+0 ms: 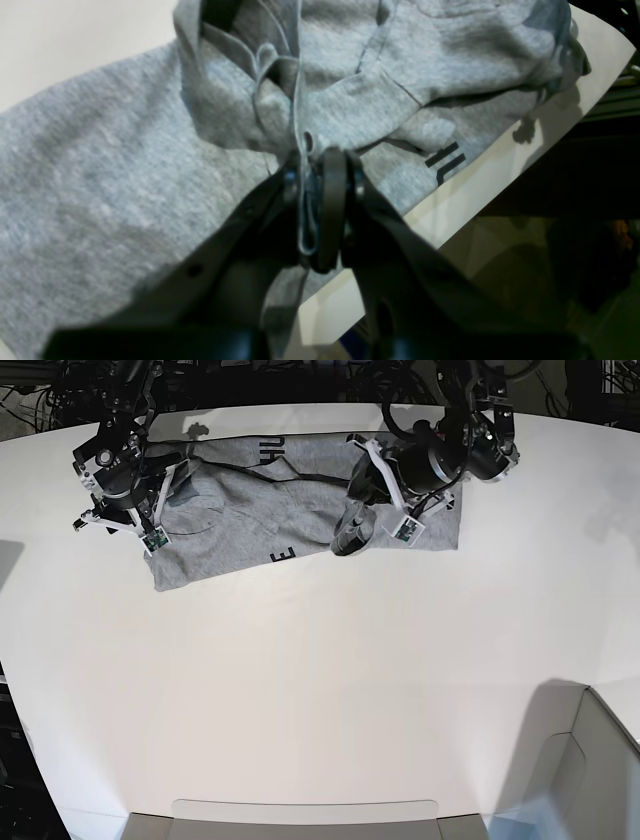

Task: Fold the T-shirt properly
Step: 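Grasp the shirt's sleeve end with the left gripper and fold it toward the right gripper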

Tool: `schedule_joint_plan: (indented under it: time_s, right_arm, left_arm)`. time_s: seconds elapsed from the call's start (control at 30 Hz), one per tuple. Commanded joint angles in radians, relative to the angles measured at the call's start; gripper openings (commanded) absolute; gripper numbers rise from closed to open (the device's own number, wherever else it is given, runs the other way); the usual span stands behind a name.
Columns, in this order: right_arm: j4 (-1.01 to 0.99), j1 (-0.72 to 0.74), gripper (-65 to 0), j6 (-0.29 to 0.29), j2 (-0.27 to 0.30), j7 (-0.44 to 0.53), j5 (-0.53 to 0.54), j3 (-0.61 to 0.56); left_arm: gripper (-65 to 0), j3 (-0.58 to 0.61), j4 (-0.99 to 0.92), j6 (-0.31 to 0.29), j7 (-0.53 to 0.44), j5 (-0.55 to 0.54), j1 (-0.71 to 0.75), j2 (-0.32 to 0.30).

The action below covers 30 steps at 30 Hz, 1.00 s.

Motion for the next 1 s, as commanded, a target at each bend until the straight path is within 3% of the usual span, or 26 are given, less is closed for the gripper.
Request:
schedule_joint_plan:
  time_s: [0.0, 0.17, 0.3, 0.37, 0.5, 0.7, 0.8, 0.97]
  right_arm:
    - [0.015, 0.007, -41.8, 0.011, 0.006, 0.006, 0.002, 0.000]
    - [0.015, 0.007, -41.8, 0.011, 0.006, 0.006, 0.001, 0.000]
    - [0.015, 0.007, -41.8, 0.011, 0.006, 0.006, 0.001, 0.000]
    - [0.015, 0.007, -41.8, 0.011, 0.006, 0.006, 0.004, 0.000]
    - [0.015, 0.007, -41.8, 0.011, 0.006, 0.006, 0.005, 0.000]
    - [0.015, 0.013, -41.8, 0.011, 0.006, 0.007, 0.007, 0.002]
    - [0.020, 0.025, -41.8, 0.011, -0.005, 0.007, 0.027, 0.005]
    - [0.063, 0.057, -41.8, 0.011, -0.035, -0.014, 0.191, 0.077]
  left_arm:
    - [-65.0, 0.005, 0.015, -0.002, -0.021, -0.024, -0.006, 0.006]
    - [-65.0, 0.003, 0.010, -0.002, -0.020, -0.024, -0.008, 0.006]
    - [-46.4, 0.002, 0.016, -0.002, -0.020, -0.025, -0.005, 0.007]
    - [-42.9, 0.002, 0.016, -0.007, -0.018, -0.030, -0.003, 0.012]
    - [-46.2, -0.004, 0.018, -0.011, -0.017, -0.142, -0.003, 0.020]
    - [-61.0, -0.132, 0.018, -0.008, -0.029, -0.453, -0.008, -0.054]
    - [-65.0, -0.242, 0.016, -0.002, -0.020, -0.476, -0.008, -0.077]
    - [-65.0, -0.310, -0.025, -0.005, -0.018, -0.449, 0.003, -0.112]
